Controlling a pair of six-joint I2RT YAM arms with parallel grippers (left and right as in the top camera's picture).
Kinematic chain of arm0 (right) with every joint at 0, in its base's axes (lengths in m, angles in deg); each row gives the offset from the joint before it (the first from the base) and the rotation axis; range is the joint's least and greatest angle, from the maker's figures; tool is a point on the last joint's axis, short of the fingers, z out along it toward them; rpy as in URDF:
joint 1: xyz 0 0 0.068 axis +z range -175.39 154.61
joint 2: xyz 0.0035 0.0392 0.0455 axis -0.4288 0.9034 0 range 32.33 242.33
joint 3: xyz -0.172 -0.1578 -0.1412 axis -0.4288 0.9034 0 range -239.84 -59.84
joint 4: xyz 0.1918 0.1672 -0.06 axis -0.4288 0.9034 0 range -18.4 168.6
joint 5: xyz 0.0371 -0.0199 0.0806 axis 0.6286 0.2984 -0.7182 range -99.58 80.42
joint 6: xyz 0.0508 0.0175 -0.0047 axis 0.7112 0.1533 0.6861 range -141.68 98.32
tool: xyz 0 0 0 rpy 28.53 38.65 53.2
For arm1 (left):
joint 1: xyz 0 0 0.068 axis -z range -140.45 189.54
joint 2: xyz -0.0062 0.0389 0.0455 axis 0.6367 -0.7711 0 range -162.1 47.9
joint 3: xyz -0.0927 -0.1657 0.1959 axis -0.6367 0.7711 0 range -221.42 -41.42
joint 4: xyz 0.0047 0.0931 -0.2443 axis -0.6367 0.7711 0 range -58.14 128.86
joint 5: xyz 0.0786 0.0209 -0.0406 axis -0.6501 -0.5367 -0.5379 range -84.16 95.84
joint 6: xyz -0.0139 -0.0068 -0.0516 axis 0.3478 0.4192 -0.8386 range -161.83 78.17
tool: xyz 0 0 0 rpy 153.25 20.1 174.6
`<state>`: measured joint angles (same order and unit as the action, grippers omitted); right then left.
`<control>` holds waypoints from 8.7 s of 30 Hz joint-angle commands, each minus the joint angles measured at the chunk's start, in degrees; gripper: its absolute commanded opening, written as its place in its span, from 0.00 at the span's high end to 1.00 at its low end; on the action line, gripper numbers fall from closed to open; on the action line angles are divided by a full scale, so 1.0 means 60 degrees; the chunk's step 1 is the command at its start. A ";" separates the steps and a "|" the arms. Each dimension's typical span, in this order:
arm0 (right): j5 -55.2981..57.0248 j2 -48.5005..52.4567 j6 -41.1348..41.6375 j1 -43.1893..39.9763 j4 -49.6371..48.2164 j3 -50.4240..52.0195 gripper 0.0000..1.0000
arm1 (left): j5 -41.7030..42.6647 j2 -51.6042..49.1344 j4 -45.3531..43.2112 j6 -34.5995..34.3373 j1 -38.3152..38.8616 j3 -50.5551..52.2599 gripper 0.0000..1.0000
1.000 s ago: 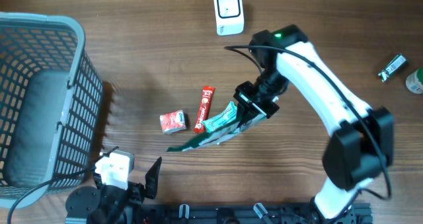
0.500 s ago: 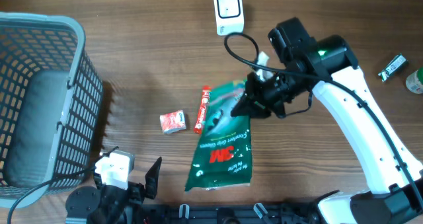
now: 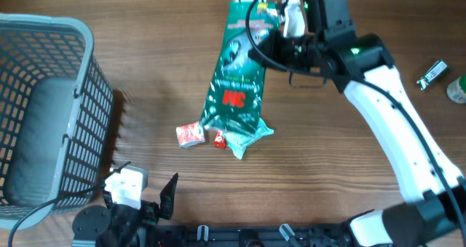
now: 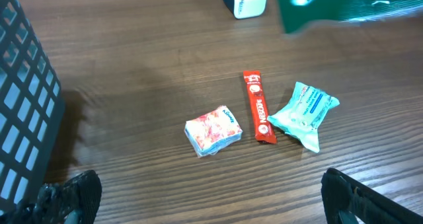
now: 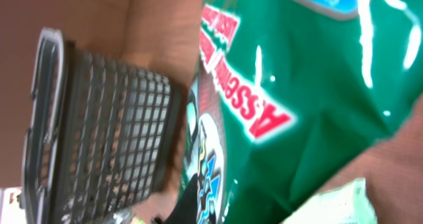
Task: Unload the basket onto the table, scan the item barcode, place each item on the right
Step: 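Lift the gloves pack and hold it under the scanner, then carry the gloves pack right and drop it near the jar, then move the right gripper to the mint-green wipes pack and grasp it, then lift the wipes pack and carry it to the right, then hold the wipes pack under the scanner, turning it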
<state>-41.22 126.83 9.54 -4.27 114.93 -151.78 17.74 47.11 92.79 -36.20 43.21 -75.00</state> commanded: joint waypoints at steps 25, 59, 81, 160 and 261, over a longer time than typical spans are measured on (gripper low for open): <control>-0.3515 0.6288 0.4262 -0.2000 -0.8684 -0.0168 0.95 | 0.0117 0.0047 -0.0022 -0.0084 -0.0004 0.0000 0.00; -0.1096 0.4127 0.1563 -0.3264 -0.3147 -0.0168 0.95 | 0.0120 0.0047 -0.0022 -0.0087 -0.0004 0.0000 0.00; 0.5606 0.3697 -0.1177 -0.8528 -0.2393 -0.0168 0.64 | 0.0117 0.0047 -0.0022 -0.0087 -0.0004 0.0000 0.00; 0.4517 0.0933 0.9570 0.3158 -0.1617 0.6040 0.49 | 0.0120 0.0047 -0.0022 -0.0084 -0.0004 0.0000 0.00; -0.5956 0.0911 1.3562 -0.2229 -0.2142 0.5949 0.96 | 0.0120 0.0047 -0.0022 -0.0087 -0.0004 0.0000 0.00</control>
<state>-74.75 131.68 92.01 -17.36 102.34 -115.79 17.74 47.11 92.79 -36.20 43.21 -75.00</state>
